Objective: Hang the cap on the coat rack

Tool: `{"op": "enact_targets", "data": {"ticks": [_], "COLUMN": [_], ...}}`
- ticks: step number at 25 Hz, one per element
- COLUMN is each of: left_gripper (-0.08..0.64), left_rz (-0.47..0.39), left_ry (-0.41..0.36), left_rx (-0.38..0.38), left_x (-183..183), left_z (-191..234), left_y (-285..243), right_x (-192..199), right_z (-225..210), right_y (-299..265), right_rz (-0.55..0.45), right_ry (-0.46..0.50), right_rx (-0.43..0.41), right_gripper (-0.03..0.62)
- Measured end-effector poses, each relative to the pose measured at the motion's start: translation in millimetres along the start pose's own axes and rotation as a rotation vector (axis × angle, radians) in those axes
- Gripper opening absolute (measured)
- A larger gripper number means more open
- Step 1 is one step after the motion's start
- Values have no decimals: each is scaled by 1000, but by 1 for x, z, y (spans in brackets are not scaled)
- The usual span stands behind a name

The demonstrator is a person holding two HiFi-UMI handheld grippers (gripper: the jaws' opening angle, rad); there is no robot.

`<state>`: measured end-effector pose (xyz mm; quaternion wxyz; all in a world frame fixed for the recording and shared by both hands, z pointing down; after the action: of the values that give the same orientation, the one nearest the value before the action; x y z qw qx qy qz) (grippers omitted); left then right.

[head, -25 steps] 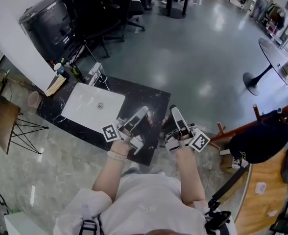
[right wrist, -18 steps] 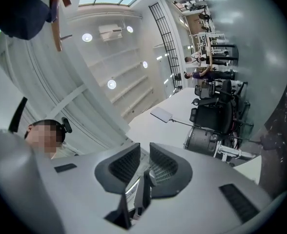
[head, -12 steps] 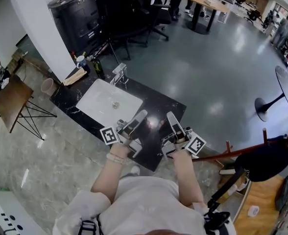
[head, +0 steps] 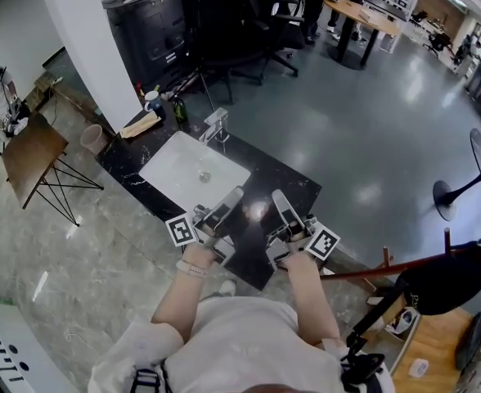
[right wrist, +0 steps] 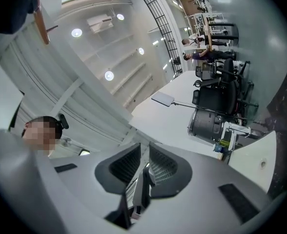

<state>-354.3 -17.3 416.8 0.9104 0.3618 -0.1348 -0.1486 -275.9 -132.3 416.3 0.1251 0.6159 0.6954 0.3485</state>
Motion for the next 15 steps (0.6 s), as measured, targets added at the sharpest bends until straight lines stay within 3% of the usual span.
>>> {"op": "enact_targets", "data": {"ticks": [15], "left_gripper": [9], "left_rz": [-16], "left_ry": [-16], "left_rx": [-13], "left_x": [-5], "left_z": [-7], "left_y": [9], "right_x": [16], "right_z": [-2], "right_y": [-1], "right_rz": [46], "right_ry": [-14], "right_rx": [35], "right_gripper": [49]}}
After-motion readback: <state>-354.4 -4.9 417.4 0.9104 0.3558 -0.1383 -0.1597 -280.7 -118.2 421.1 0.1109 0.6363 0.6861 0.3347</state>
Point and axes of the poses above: the fingertips, and each gripper's own axes: y backward along the fingers, z to its left, x out of its underside, the point moved 5 cm from there along y, backward along the fingers, and after that the axes turned 12 degrees about -z, right-handed, at the moved point
